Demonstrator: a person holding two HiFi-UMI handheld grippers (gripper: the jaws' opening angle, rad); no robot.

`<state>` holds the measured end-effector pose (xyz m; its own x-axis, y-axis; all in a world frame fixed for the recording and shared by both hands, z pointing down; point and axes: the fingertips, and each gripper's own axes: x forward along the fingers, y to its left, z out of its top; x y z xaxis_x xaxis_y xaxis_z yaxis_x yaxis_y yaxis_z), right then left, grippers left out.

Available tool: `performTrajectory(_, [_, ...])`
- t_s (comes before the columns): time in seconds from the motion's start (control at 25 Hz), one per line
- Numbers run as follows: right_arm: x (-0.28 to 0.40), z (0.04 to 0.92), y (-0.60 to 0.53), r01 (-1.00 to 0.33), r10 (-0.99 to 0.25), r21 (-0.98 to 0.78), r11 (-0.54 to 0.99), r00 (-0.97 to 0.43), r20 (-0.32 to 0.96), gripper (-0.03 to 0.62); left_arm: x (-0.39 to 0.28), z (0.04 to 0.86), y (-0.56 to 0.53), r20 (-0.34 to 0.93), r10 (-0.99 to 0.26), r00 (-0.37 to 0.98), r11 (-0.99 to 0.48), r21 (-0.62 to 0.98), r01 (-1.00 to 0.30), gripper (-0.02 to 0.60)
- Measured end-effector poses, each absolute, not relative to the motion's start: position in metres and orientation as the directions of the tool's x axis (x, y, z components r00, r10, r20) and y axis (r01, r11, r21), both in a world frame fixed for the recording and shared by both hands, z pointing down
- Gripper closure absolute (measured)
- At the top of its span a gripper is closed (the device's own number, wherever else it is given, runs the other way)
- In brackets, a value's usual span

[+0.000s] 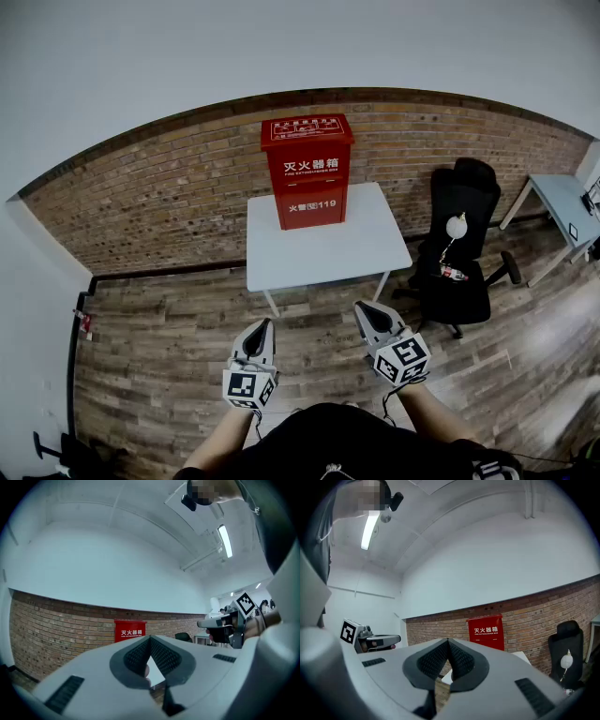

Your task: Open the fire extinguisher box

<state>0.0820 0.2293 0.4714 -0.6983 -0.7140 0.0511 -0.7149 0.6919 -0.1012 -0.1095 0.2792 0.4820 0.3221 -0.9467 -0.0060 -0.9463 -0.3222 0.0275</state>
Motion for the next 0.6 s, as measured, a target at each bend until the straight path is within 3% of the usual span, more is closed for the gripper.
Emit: performTrajectory(0.6, [0.057, 0.466, 0.229, -0.739, -0.740, -0.107, 0.665, -0.671, 0.042, 0.577, -0.134, 0.481, 0.275, -0.002, -0.943, 0.334, -0.334, 0.038, -0.942, 0.531])
